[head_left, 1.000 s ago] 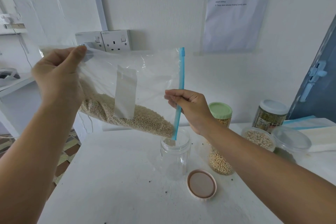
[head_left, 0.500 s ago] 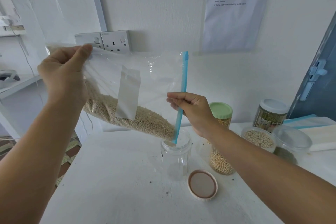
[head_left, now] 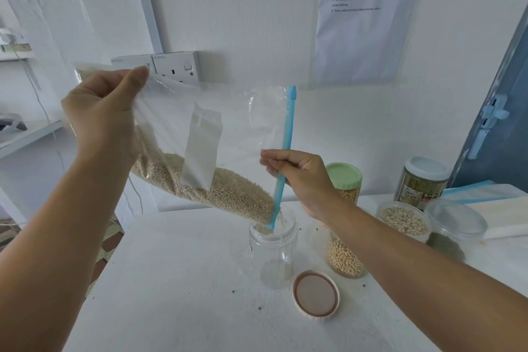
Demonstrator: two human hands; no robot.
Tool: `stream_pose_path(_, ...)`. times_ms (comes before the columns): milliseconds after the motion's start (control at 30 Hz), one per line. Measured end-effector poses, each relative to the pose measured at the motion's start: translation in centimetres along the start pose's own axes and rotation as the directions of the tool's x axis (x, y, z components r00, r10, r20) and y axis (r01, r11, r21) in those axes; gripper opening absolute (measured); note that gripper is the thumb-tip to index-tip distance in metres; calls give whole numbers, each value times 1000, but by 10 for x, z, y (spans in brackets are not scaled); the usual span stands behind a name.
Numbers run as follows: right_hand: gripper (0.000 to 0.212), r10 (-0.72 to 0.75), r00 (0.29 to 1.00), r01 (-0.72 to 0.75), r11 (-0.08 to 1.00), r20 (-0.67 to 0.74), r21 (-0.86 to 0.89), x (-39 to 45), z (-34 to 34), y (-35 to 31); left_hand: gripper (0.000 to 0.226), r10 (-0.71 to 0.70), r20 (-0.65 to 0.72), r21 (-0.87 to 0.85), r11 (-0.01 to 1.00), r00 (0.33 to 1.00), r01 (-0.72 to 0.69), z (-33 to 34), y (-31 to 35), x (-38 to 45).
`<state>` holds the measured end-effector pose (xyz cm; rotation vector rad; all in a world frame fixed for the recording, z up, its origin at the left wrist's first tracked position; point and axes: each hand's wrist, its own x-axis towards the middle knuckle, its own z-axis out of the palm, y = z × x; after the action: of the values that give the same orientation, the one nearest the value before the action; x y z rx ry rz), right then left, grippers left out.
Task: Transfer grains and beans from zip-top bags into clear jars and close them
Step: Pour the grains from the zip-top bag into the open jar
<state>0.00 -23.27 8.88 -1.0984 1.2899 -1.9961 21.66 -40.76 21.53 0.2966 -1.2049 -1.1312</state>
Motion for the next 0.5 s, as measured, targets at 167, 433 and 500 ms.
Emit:
stream_pose_path(167,26,0,1000,0,1000,15,6,3,3,-5,22,-9,-21,1,1000,1000,9,-6,-2,5)
stream_pose_path(433,26,8,999,-8,1000,37,9,8,11,-2,18,-8,-32,5,1000,999,8,-10,-1,14)
stream_pose_path(500,26,9,999,-9,1000,33,9,8,12,-2,20,-17,-34,3,1000,999,17,-10,0,15)
